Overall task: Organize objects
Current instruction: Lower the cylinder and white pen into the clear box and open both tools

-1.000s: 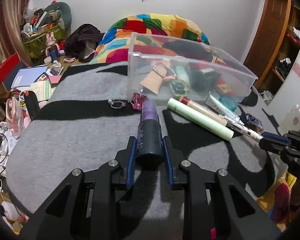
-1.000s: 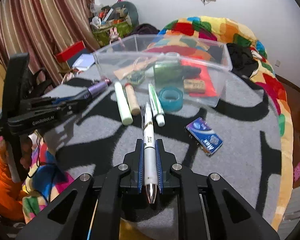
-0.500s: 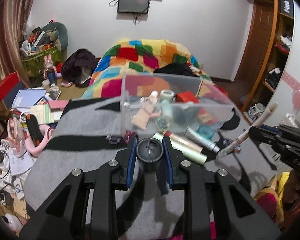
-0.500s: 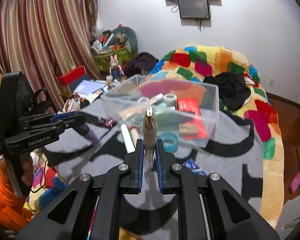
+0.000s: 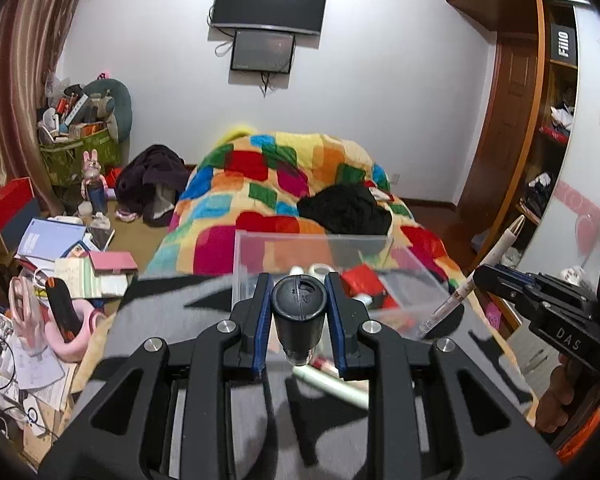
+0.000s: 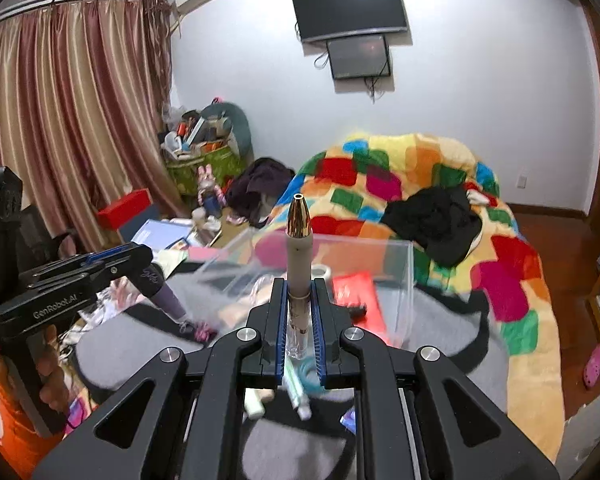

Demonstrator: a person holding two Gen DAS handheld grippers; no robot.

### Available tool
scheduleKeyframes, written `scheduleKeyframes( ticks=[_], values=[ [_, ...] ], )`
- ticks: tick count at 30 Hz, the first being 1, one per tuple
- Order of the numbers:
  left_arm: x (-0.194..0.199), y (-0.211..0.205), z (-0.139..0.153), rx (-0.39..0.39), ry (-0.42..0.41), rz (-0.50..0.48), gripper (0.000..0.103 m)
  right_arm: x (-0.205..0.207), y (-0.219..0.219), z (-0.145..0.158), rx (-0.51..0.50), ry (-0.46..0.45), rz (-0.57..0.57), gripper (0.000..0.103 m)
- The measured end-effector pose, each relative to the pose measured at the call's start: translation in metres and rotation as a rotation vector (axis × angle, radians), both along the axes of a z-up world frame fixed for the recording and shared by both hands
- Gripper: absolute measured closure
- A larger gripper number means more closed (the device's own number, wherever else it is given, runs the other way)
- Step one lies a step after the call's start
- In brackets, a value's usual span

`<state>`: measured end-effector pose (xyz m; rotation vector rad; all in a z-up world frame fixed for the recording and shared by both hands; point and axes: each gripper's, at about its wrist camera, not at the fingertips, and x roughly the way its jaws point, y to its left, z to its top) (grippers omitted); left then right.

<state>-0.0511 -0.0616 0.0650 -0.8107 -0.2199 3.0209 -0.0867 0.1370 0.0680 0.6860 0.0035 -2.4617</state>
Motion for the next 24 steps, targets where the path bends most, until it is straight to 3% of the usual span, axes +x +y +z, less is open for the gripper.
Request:
scheduleKeyframes(
  ticks=[7,11,14,20,24],
  values=[
    [-0.025,-0.005,0.007,-0.025,0.033,0.051,0.077,-0.017,-0.012,0.004,0.083,0.077,-0.091,0.093],
    [-0.049,-0.003,-0.004,-0.085,0.02,0.091,0.077,-0.031,-0.02,-0.004,0.167,0.083,-0.132,0.093],
    [-0.068,0.001,-0.019,-0.141,-0.017,0.112,0.078,-0.043,-0.03,-0.019,0.254,0.068,-0.161,0.093],
    [-0.095,0.014,-0.052,-0.17,-0.125,0.073,0.077,-0.06,-0.048,-0.044,0.332,0.013,-0.128,0.093],
    [-0.099,0.021,-0.063,-0.118,-0.193,-0.006,0.075,-0.059,-0.059,-0.049,0.326,-0.006,-0.08,0.089]
  ],
)
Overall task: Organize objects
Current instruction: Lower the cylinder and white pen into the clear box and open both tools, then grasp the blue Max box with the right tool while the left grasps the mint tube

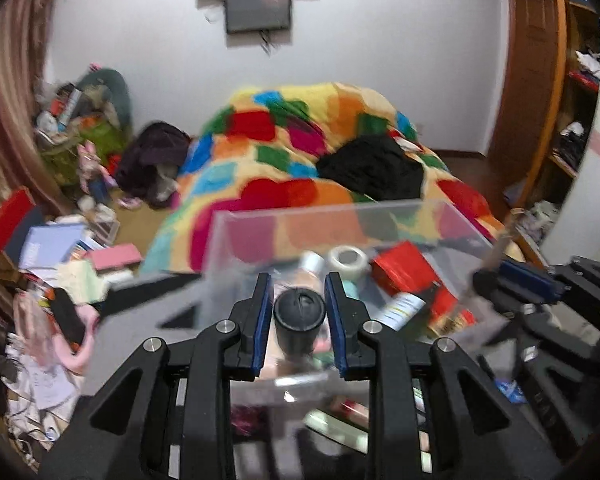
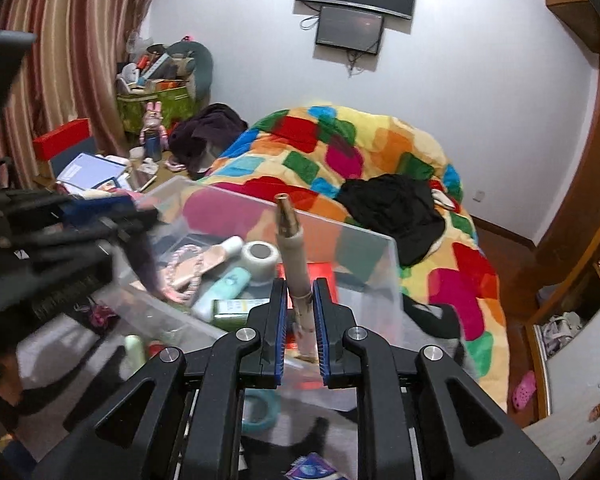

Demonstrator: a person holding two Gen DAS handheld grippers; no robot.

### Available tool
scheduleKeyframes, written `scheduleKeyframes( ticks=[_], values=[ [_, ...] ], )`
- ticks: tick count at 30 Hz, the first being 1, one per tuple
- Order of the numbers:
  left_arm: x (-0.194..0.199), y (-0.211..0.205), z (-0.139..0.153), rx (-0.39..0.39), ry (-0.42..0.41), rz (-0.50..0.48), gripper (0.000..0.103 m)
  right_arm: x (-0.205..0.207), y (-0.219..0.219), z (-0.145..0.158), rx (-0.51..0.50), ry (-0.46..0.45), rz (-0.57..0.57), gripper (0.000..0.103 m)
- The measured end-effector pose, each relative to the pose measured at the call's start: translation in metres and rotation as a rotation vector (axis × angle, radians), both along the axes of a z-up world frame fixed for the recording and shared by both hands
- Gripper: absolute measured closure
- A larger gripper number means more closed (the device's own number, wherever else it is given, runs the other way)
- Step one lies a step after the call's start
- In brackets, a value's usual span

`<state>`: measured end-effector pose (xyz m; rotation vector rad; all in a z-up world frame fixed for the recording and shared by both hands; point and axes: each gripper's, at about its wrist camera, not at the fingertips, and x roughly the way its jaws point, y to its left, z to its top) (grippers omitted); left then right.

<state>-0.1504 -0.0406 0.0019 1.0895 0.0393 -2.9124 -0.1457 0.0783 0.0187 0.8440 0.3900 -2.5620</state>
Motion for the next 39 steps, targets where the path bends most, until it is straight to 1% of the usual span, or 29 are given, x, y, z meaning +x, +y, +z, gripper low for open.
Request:
scheduleKeyframes(
  ticks=[1,2,3,4,5,7,9,11,15,16,19,21,25,27,32,36,39],
  values=[
    [0.0,0.001,-0.002,0.014,-0.01,-0.011,0.074,0.001,-0.002,0.0,-0.012,-0.017,0.023,0.088],
    [0.001,0.002,-0.003,0.028,-0.018,-0.018,0.07,0.002,-0.004,-0.002,-0.021,-0.032,0.038,0.087],
    [0.002,0.003,-0.003,0.041,-0.023,-0.024,0.063,0.003,-0.005,-0.003,-0.033,-0.055,0.058,0.084],
    [0.005,0.002,-0.004,0.062,-0.023,-0.031,0.06,0.003,-0.006,-0.004,-0.041,-0.07,0.07,0.079],
    [0.006,0.002,-0.003,0.076,-0.022,-0.034,0.056,0.004,-0.006,-0.005,-0.049,-0.08,0.079,0.077],
    [0.01,0.001,-0.002,0.103,-0.02,-0.045,0.054,0.008,-0.005,-0.006,-0.07,-0.096,0.097,0.067],
    [0.014,-0.001,0.0,0.125,-0.02,-0.052,0.053,0.01,-0.003,-0.006,-0.091,-0.112,0.113,0.062],
    [0.017,-0.003,0.002,0.146,-0.02,-0.058,0.052,0.011,-0.002,-0.005,-0.106,-0.126,0.124,0.06],
    [0.028,-0.009,0.01,0.183,-0.005,-0.061,0.045,0.017,0.0,-0.002,-0.116,-0.131,0.135,0.054],
    [0.031,-0.01,0.012,0.184,0.001,-0.06,0.044,0.018,0.001,-0.002,-0.118,-0.129,0.136,0.052],
    [0.042,-0.013,0.019,0.171,0.025,-0.053,0.037,0.023,0.005,0.001,-0.124,-0.121,0.135,0.047],
    [0.049,-0.015,0.022,0.154,0.038,-0.043,0.03,0.025,0.009,0.002,-0.123,-0.113,0.128,0.044],
    [0.06,-0.021,0.018,0.141,0.033,-0.028,0.023,0.028,0.021,0.003,-0.125,-0.105,0.108,0.037],
    [0.066,-0.025,0.011,0.136,0.014,-0.017,0.02,0.029,0.028,0.001,-0.126,-0.11,0.095,0.035],
    [0.076,-0.03,-0.012,0.124,-0.058,-0.001,0.019,0.03,0.051,-0.008,-0.137,-0.147,0.06,0.031],
    [0.079,-0.026,-0.029,0.128,-0.111,-0.012,0.018,0.029,0.071,-0.024,-0.128,-0.193,0.018,0.03],
    [0.075,-0.014,-0.041,0.139,-0.155,-0.033,0.018,0.028,0.082,-0.037,-0.115,-0.231,-0.006,0.03]
  ],
)
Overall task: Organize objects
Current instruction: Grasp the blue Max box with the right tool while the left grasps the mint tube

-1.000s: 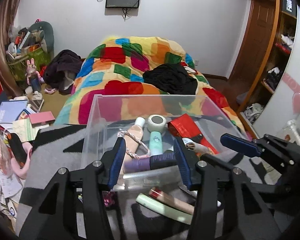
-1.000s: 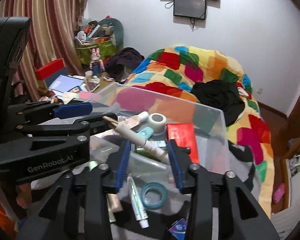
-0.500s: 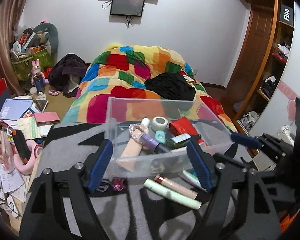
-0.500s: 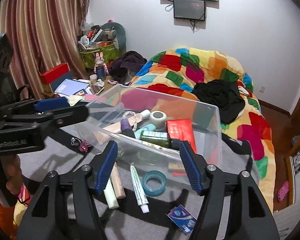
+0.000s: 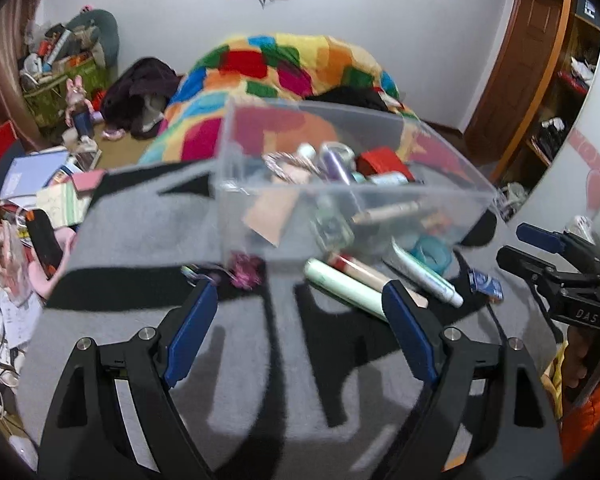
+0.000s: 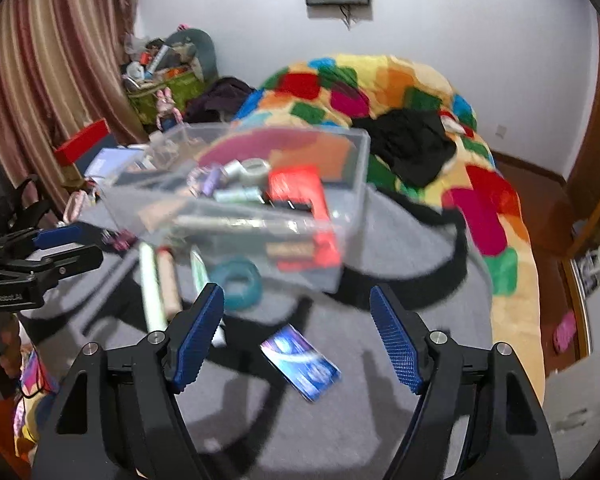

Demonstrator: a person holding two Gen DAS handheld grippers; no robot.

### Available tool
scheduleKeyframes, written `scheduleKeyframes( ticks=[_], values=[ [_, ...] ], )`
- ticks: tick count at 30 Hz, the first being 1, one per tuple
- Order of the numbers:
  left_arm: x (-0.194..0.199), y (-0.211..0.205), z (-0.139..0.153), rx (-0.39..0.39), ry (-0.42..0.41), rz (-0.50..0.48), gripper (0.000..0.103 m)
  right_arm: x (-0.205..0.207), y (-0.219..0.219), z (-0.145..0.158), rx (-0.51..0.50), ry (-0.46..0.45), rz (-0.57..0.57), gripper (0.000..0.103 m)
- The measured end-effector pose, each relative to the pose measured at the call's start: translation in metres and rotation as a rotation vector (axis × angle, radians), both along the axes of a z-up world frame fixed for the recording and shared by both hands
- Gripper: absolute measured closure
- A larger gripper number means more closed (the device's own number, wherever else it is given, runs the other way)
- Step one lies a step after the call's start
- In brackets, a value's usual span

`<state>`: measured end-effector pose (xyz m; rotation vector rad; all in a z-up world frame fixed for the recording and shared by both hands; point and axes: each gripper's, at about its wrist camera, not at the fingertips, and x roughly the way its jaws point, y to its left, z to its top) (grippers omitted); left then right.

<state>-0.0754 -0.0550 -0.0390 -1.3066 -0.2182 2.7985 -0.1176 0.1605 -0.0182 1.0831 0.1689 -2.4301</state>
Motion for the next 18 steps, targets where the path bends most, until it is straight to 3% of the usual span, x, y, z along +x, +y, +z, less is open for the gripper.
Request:
scheduleKeyframes(
  ticks=[5,13,17,18],
  values=[
    [-0.012,0.028,-0.016,0.023,-0.062,-0.047,0.018,0.0,0.014,-0.021,0.02,-0.056,-0.022,0.03],
    [-0.012,0.042,-0.028,0.0,-0.066,-0.044,0.019,-0.003,0.015,-0.043,-0.006,-0.147,0.017,0.028],
    [0.003,0.029,-0.027,0.012,-0.053,-0.026,0.03,0.003,0.008,-0.043,0.02,-0.12,0.027,0.031],
    [0.008,0.024,-0.027,-0.009,-0.059,-0.012,0.036,0.005,0.008,-0.043,0.015,-0.116,0.033,0.037]
  ],
)
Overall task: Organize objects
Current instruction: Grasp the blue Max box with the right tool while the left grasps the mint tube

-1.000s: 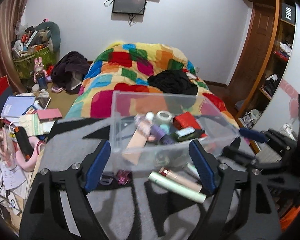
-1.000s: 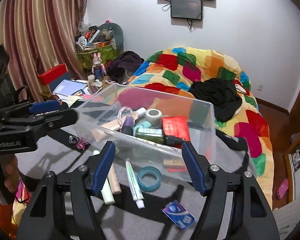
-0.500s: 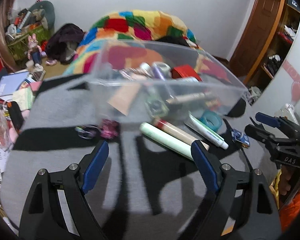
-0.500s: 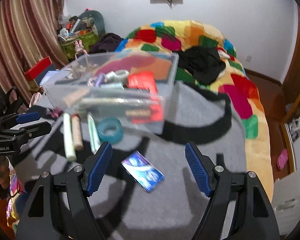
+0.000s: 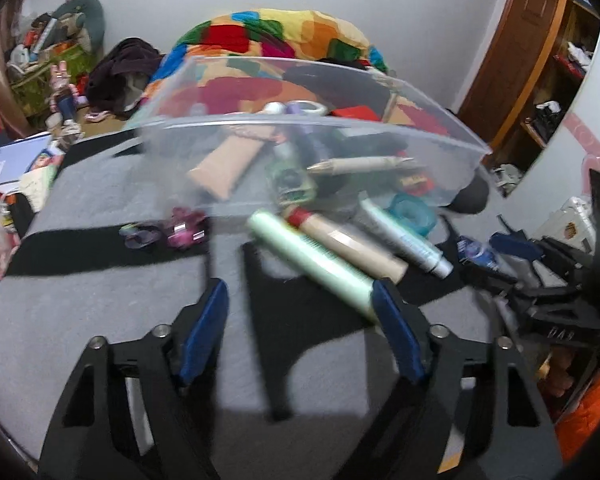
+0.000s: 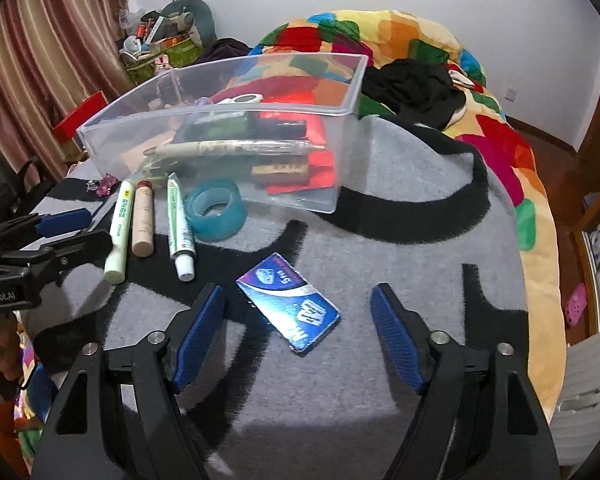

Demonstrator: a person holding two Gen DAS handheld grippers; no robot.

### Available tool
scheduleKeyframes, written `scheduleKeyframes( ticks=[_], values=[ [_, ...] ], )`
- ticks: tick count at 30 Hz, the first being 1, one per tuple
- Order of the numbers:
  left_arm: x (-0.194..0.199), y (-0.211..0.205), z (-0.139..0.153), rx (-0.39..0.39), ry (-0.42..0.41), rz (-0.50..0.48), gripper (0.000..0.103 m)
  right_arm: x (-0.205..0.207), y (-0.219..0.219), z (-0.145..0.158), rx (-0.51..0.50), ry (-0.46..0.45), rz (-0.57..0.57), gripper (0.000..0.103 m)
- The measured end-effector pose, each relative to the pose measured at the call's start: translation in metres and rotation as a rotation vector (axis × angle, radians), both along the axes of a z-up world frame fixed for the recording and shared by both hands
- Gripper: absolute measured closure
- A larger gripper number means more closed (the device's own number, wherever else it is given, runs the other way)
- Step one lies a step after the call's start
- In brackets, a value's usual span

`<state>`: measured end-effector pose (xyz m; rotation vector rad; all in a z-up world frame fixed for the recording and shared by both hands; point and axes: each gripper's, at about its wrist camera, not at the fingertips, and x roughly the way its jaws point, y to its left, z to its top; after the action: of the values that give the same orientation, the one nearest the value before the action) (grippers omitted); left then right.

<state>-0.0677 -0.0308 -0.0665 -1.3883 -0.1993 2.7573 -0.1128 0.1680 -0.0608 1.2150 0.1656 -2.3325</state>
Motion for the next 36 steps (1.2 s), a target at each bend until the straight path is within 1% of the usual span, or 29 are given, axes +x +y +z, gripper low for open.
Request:
scheduleKeyframes(
  ticks=[1,2,4,7,10,13,15,16,17,19,21,22,26,29,32,33,34,36],
  values=[
    [0.003,-0.003,-0.001,-0.018,-0.008,0.008,0.038,0.001,-0.001,0.001,-0.006,-0.001,0.007,0.045],
    [0.009,-0.009,-0.002,-0.032,-0.015,0.019,0.04,0.001,-0.001,0.001,-0.011,-0.002,0.013,0.048],
    [0.016,-0.016,0.0,-0.034,-0.015,0.033,0.04,0.005,-0.003,0.003,-0.034,-0.013,0.034,0.059],
    [0.02,-0.024,0.008,0.012,-0.007,0.045,0.04,0.011,-0.005,0.004,-0.06,-0.027,0.069,0.067],
    [0.011,-0.019,0.013,0.037,0.003,0.043,0.04,0.02,-0.01,0.004,-0.064,-0.028,0.105,0.068],
    [-0.004,-0.008,0.01,0.116,-0.025,0.019,0.035,0.029,-0.012,0.006,-0.047,-0.016,0.117,0.068],
    [-0.017,0.002,0.006,0.169,-0.054,-0.001,0.035,0.032,-0.009,0.008,-0.053,-0.01,0.107,0.068],
    [-0.019,0.006,0.004,0.176,-0.062,-0.008,0.035,0.031,-0.007,0.009,-0.055,-0.01,0.101,0.068],
    [-0.021,0.012,0.002,0.155,-0.063,-0.012,0.035,0.03,-0.006,0.01,-0.057,-0.014,0.093,0.067],
    [-0.02,0.02,0.001,0.091,-0.046,-0.014,0.034,0.026,-0.004,0.011,-0.054,-0.019,0.067,0.057],
    [-0.013,0.025,0.002,0.04,-0.024,-0.019,0.034,0.022,-0.004,0.01,-0.046,-0.017,0.047,0.052],
    [-0.009,0.025,0.003,0.014,-0.014,-0.017,0.034,0.019,-0.006,0.009,-0.046,-0.018,0.041,0.051],
    [0.004,0.009,0.0,-0.047,-0.002,0.012,0.036,0.012,-0.012,0.006,-0.054,-0.031,0.03,0.051],
    [0.013,-0.005,-0.001,-0.066,-0.017,0.036,0.043,0.008,-0.014,0.003,-0.06,-0.033,0.018,0.051],
    [0.013,-0.01,0.001,-0.06,-0.012,0.044,0.043,0.007,-0.016,0.002,-0.057,-0.022,0.0,0.051],
    [0.012,-0.009,0.001,-0.06,-0.008,0.042,0.043,0.006,-0.017,0.002,-0.055,-0.017,-0.004,0.053],
    [0.009,-0.007,0.0,-0.059,-0.001,0.037,0.045,0.006,-0.018,0.002,-0.052,-0.006,-0.01,0.057],
    [0.004,0.0,-0.003,-0.066,0.005,0.022,0.056,0.007,-0.02,0.001,-0.035,0.009,-0.022,0.065]
  ],
)
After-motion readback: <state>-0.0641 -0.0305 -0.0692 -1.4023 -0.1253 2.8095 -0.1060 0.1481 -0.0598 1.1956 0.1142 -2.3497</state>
